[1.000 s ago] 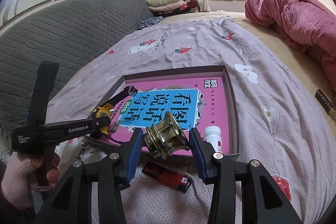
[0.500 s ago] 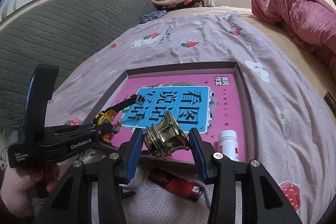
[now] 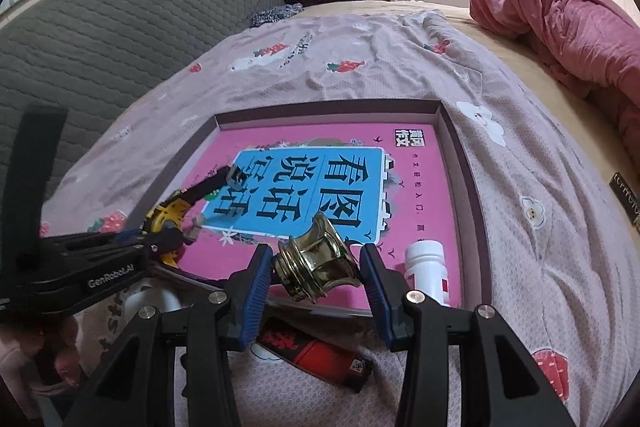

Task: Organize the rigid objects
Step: 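Carry the tape measure over the tray with left tool while right carries the knob, then lower the brass knob into the tray with right tool while left lowers the tape measure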

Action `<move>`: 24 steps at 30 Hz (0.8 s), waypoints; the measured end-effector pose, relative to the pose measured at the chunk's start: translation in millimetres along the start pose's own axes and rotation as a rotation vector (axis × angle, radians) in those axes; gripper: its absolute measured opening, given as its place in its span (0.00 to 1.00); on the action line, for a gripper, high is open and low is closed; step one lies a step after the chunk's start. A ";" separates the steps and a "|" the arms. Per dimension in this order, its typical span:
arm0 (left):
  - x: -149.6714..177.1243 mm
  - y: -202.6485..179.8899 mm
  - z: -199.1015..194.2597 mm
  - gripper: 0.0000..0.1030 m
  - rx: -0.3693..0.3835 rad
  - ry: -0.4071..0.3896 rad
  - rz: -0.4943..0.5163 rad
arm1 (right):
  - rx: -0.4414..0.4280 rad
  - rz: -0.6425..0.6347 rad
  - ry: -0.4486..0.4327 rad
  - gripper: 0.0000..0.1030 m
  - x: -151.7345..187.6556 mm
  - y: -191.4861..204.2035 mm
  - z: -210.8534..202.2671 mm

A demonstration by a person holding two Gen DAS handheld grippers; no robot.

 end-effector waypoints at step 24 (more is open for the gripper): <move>3.5 -2.9 0.3 0.20 -0.013 -0.007 0.022 | 0.101 -0.018 0.113 0.44 2.5 -9.5 8.7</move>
Point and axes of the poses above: each gripper's, at about its wrist camera, not at the fingertips, and z roughly the way its jaws point, y to its left, x to its underside, the point moved 4 cm from there along z, roughly the way its jaws point, and after that the axes turned 3 degrees about -x, right-handed, at the moved point
